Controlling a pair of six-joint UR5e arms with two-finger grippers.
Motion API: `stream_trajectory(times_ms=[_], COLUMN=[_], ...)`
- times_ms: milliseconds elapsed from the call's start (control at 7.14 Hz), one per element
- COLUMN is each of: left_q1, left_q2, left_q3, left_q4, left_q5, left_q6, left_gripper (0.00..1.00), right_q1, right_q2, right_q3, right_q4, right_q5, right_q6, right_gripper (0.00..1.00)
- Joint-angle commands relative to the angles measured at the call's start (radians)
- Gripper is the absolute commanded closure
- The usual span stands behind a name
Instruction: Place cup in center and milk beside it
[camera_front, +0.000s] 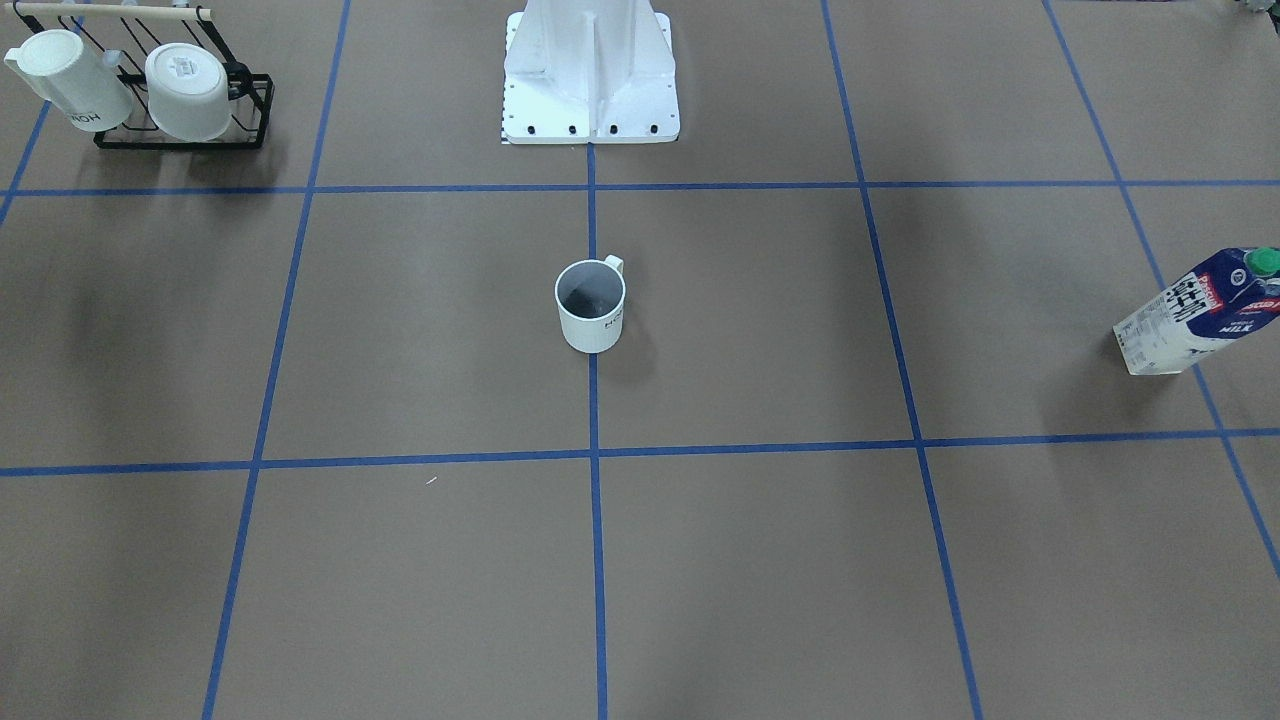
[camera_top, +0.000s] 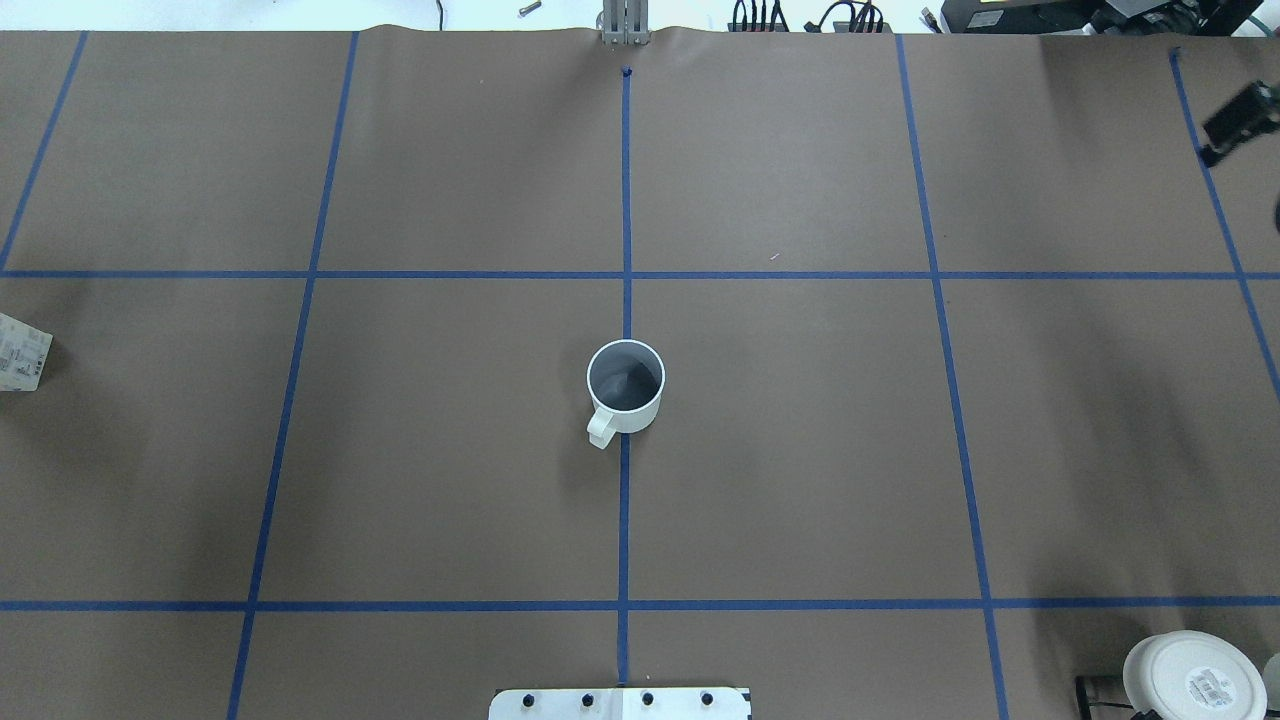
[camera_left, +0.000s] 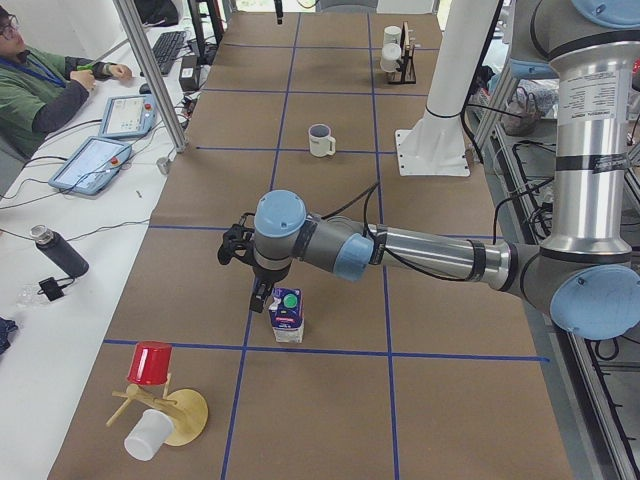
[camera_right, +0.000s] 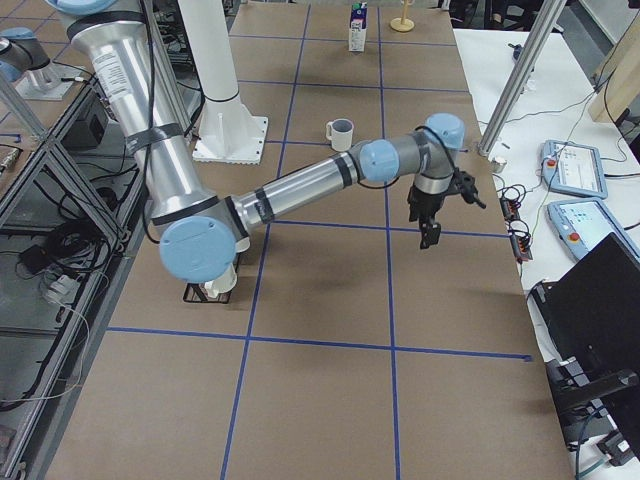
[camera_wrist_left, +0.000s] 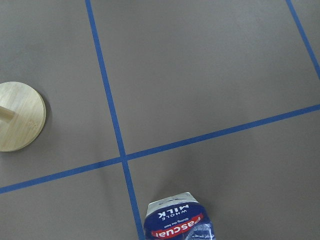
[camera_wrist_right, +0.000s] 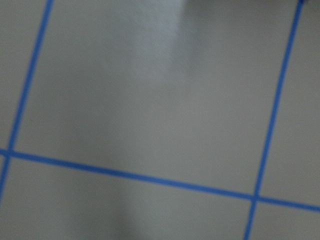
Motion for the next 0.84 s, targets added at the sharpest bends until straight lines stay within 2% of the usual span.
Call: stream_trajectory(times_ms=[0, 140, 700], left_q1=[-0.005, -0.005, 0.006], left_q2=[0.011, 0.040, 0.052], left_q3=[0.002, 0.000, 0.011], left_q4=[0.000, -0.002, -0.037], left_q5=[0.001, 0.007, 0.012], left_q6=[0.000, -0.003, -0.153], left_gripper=[0.00, 0.00, 0.01], right_q1=[0.074, 0.081, 0.081], right_q2=[-0.284, -0.309, -0.308], right_q3=[0.090, 0.104, 0.101], right_q4=[0.007, 0.011, 0.013], right_q5=[-0.047, -0.078, -0.075], right_q6=[-0.043, -0.048, -0.046], right_gripper=[0.00, 0.00, 0.00])
